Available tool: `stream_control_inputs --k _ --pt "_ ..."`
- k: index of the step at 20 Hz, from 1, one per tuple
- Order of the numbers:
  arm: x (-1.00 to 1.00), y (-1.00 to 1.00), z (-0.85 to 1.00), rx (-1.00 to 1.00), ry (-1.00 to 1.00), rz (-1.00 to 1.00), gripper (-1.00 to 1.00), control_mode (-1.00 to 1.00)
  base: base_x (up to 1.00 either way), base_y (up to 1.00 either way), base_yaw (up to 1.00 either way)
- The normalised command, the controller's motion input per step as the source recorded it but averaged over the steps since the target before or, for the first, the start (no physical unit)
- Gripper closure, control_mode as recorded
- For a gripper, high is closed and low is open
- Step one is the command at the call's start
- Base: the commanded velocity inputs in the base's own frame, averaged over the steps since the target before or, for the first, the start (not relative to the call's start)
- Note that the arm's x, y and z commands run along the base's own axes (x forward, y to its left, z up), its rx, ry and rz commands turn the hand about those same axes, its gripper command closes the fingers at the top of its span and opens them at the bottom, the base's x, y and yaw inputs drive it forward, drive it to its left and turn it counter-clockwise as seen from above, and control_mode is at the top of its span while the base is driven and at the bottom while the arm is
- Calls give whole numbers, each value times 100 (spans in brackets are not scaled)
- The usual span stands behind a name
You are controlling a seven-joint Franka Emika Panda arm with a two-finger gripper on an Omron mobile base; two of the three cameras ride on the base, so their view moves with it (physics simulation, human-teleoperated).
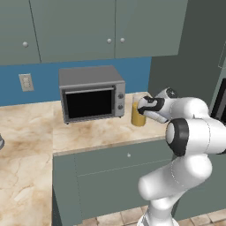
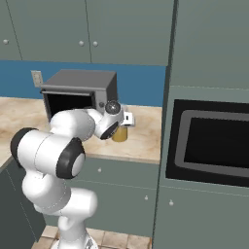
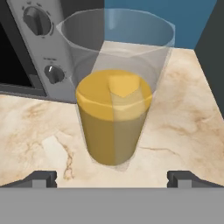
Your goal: Move the potato and onion from the top shelf to the second highest shelf to make space. Then, place the pitcher from the counter on the cleared top shelf.
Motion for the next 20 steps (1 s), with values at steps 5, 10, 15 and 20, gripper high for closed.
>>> stream_control_inputs --k 5,10,15,20 --pt "36 0 -17 0 -3 4 -100 -100 0 0 0" --pt "38 -6 -16 1 -1 5 -100 -100 0 0 0" --pt "35 -9 -19 1 -1 6 -100 -100 0 0 0" --pt "33 -9 -20 1 -1 7 -100 -100 0 0 0"
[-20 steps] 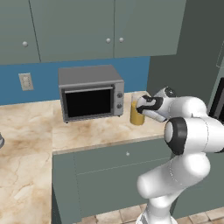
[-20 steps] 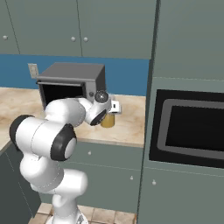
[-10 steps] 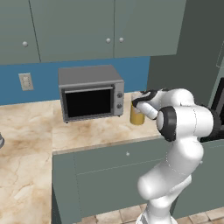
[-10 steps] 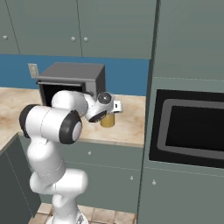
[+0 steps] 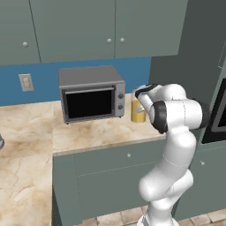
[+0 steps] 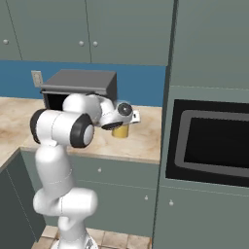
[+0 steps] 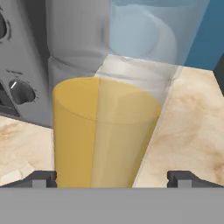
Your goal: Move the potato and onion from the top shelf to the second highest shelf to make space. Then, place the pitcher from the counter on the cleared top shelf.
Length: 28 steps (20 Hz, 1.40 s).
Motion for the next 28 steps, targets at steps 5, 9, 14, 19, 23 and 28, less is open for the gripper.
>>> stream_control_inputs --k 5,9,14,19,23,28 --pt "25 -3 -20 0 -3 6 -100 -100 0 0 0" --pt "9 1 -18 0 -10 6 100 -100 0 0 0" --pt "1 5 -9 0 -7 3 100 -100 0 0 0" --pt "-4 8 0 0 -3 0 100 -100 0 0 0" --pt "-33 14 13 0 -2 0 100 -100 0 0 0" --pt "-40 4 48 0 -3 0 100 -100 0 0 0"
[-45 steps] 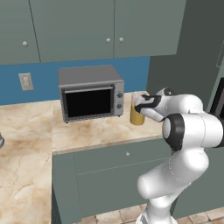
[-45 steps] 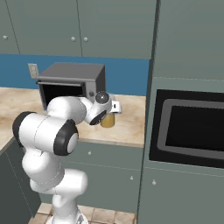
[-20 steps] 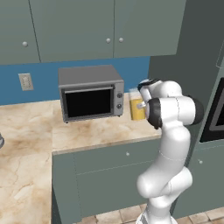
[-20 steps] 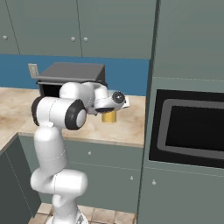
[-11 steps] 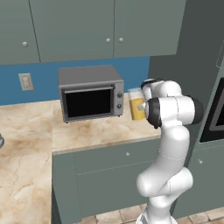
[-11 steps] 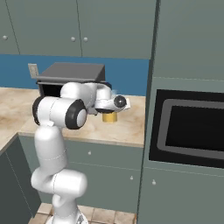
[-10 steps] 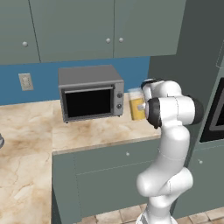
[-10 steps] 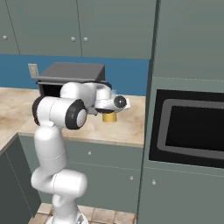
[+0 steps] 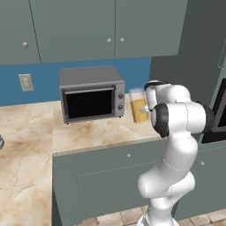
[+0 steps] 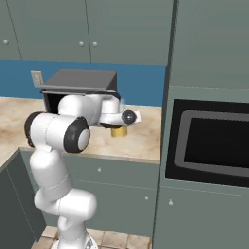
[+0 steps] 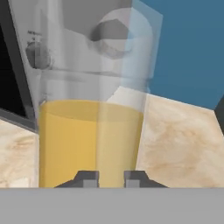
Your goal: Move the potato and onion from the top shelf to the second highest shelf to make space. Then, place the pitcher from the counter on the cleared top shelf.
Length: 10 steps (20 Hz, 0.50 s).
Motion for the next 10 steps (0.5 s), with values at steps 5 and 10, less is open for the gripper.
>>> stream_control_inputs --k 5,10 --pt "-40 0 71 0 -10 0 100 -100 0 0 0" --pt "-59 3 80 -1 -13 0 100 -100 0 0 0"
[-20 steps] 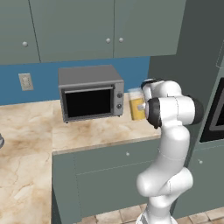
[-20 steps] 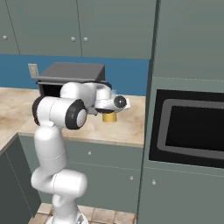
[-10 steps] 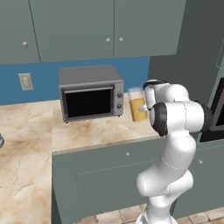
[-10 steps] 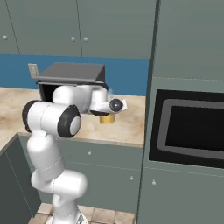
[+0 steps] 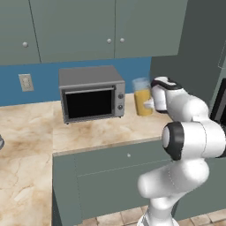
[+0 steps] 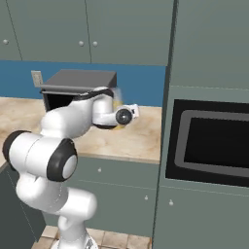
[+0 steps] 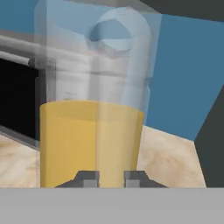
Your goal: Move the potato and onion from the top shelf to the second highest shelf to make space. Then, place the pitcher from the counter on the cleared top shelf.
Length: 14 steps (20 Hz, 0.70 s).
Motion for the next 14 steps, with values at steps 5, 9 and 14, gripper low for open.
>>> stream_control_inputs --k 5,9,14 --pt "-68 18 81 -4 -12 0 100 -100 0 0 0" --pt "-71 22 98 -1 -16 0 100 -100 0 0 0" --pt "-76 27 99 0 -10 0 100 -100 0 0 0"
